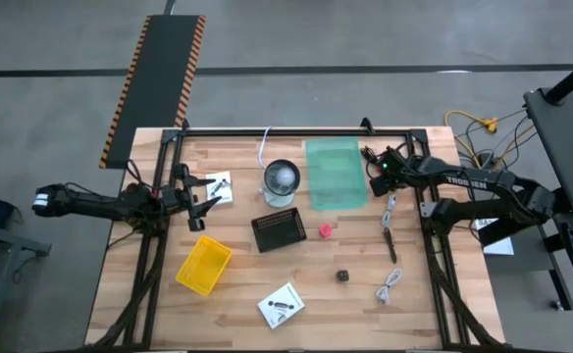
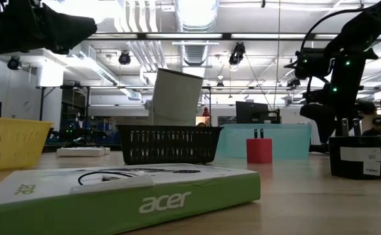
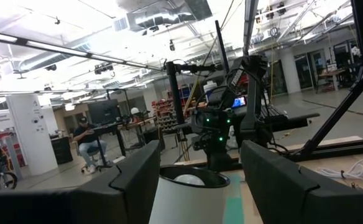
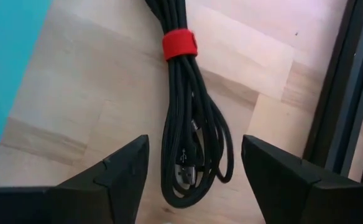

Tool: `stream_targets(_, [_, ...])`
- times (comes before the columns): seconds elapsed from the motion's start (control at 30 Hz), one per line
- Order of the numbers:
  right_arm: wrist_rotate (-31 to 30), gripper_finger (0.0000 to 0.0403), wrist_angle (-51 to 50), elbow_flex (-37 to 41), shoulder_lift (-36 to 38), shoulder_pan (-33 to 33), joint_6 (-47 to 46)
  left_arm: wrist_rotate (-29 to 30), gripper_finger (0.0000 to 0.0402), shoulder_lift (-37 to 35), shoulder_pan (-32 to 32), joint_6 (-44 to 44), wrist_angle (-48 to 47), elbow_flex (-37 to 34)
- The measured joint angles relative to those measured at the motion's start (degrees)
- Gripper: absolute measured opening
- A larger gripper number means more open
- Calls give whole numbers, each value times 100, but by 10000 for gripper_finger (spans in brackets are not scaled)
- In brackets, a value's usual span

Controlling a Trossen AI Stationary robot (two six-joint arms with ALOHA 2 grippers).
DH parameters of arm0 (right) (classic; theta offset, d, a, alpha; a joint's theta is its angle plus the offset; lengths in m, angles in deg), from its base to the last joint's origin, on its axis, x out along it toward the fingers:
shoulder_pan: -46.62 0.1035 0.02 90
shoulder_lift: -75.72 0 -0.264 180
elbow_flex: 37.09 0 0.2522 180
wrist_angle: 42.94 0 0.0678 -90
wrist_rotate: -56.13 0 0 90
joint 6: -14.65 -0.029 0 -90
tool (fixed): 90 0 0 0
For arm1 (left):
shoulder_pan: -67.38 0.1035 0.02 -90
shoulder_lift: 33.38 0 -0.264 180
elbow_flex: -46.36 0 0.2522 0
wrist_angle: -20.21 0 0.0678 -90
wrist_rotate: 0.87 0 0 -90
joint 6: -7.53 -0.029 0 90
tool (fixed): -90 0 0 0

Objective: Pick and place items into bin
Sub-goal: Put the top black charger cable into the blue bin

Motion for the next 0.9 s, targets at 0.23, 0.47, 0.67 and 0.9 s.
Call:
stream_targets(0.23, [249, 232, 3, 162, 0, 0, -147, -1, 208, 2, -1, 0, 0, 0])
stream_targets(0.47, [476, 224, 379, 427, 0, 0, -219, -1, 208, 2, -1, 0, 4, 0])
stream_targets(0.67, [456, 214, 579, 480, 0, -4, -219, -1, 208, 0, -1, 0, 2, 0])
stream_targets(0.9, [443, 189, 579, 484, 0, -4, -219, 0, 208, 2, -1, 0, 2, 0])
